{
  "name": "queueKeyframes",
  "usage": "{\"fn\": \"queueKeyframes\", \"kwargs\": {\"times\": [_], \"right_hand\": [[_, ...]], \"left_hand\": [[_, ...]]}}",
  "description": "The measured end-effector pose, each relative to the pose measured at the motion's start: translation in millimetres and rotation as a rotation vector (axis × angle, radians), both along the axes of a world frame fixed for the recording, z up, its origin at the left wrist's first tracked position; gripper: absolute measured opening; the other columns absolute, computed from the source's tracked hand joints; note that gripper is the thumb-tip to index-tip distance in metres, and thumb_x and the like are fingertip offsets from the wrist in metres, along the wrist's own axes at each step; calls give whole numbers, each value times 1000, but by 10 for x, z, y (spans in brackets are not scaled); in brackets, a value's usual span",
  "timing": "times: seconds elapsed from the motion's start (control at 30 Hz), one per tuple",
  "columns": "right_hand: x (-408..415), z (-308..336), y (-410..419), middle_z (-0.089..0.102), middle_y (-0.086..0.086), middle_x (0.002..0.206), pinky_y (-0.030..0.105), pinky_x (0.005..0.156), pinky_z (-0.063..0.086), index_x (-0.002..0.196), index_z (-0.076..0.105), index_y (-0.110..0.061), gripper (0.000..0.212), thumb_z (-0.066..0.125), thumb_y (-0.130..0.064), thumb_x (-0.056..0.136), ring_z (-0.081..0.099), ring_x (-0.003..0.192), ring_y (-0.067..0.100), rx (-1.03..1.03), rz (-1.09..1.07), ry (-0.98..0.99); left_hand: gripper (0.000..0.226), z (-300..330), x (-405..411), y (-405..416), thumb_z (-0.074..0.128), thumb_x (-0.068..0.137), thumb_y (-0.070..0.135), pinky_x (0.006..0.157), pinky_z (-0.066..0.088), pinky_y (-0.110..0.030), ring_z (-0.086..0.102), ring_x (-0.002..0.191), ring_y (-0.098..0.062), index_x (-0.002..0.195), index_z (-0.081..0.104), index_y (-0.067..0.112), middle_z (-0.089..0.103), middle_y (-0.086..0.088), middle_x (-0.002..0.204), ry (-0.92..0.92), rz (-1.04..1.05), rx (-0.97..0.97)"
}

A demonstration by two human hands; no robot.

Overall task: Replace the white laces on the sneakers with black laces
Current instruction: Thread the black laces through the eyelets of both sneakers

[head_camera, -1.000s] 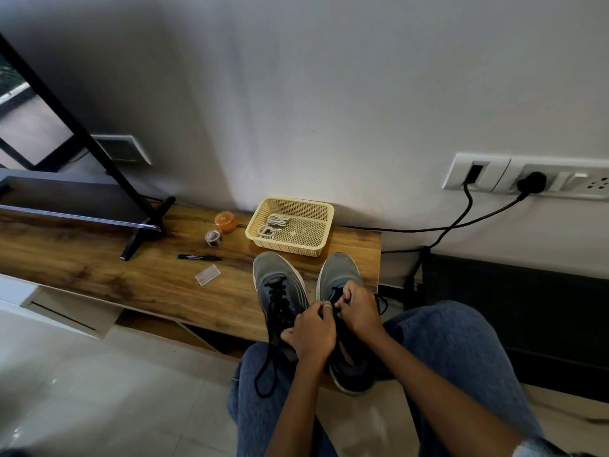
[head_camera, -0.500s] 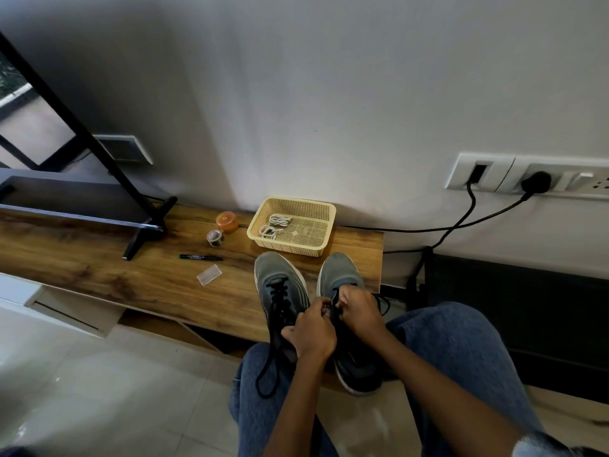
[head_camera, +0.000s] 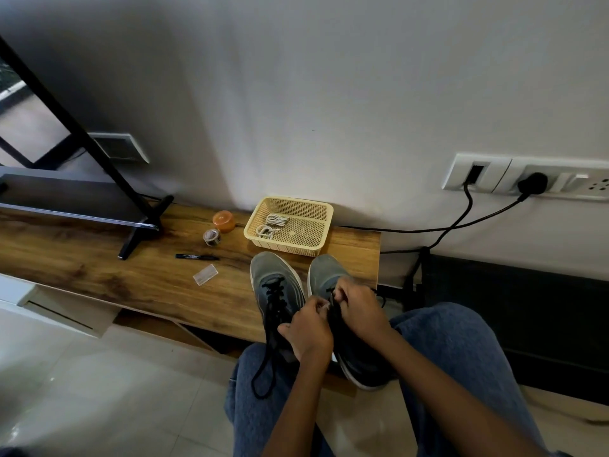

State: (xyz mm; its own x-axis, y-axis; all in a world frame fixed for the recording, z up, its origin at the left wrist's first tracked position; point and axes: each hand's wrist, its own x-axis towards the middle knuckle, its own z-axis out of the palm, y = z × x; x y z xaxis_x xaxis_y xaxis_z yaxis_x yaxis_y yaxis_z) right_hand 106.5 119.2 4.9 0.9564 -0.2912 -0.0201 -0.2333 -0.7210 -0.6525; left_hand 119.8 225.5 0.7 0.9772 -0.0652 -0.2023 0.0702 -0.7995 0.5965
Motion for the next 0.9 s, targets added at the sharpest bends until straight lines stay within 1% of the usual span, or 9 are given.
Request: {"fn": "queueKeyframes", "kwargs": {"times": [0.1,0.2,0.3,0.37,0.47,0.57,0.73,0.8,0.9], "right_hand": [[-154,-37,66,54,-7,82,34,74,40,83,50,-21,11,60,-22,86,47,81,11,-52,-152,-153],[-264,-105,164,54,-9,101,32,85,31,99,56,-22,26,60,-44,85,42,99,10,-59,-139,-5],[-304,-170,173,52,-3,112,34,87,36,102,56,-18,31,61,-43,84,45,110,18,-100,-104,59],[-306,-207,164,48,-1,118,36,90,38,101,57,-14,32,61,-41,85,43,114,20,-143,-76,111],[-283,-218,163,48,3,119,37,90,42,94,59,-9,28,60,-35,85,43,114,23,-99,-133,99],[-272,-228,156,48,7,116,39,88,44,90,58,-7,23,60,-30,86,44,111,26,-68,-165,92],[-278,-200,135,47,8,109,40,86,42,70,36,-18,32,62,-27,86,45,107,27,-18,-188,86],[-280,-193,137,48,9,109,40,86,42,71,37,-17,31,62,-26,86,45,107,28,-8,-185,86],[-286,-196,135,46,6,103,40,86,42,76,40,-14,27,63,-24,85,46,105,29,9,-183,70]], "left_hand": [[16,-1,17,5,46,99,32,80,21,-33,55,84,-13,92,61,31,68,7,89,5,15,-26],[16,-1,39,15,44,100,27,79,19,-33,50,90,-15,94,59,27,65,6,88,48,26,-47],[16,43,81,43,41,101,25,72,11,-32,54,89,-13,90,52,28,53,15,77,58,7,-59],[17,70,117,59,40,101,24,75,13,-31,51,83,-11,88,50,29,51,15,74,71,4,-55],[19,78,113,87,38,101,23,87,19,-33,57,87,-12,89,52,28,57,13,77,38,25,-45],[20,106,113,152,37,101,21,89,21,-34,56,89,-12,92,54,27,64,11,84,-52,133,-80],[17,273,214,462,40,100,20,98,36,-43,55,86,-19,89,52,27,56,9,80,-144,362,-227],[13,340,230,617,44,100,18,92,42,-43,57,88,-22,94,55,20,58,4,85,-195,490,-334],[17,427,238,777,46,100,16,77,42,-31,60,91,-21,109,58,8,64,-6,98,-288,690,-554]]}}
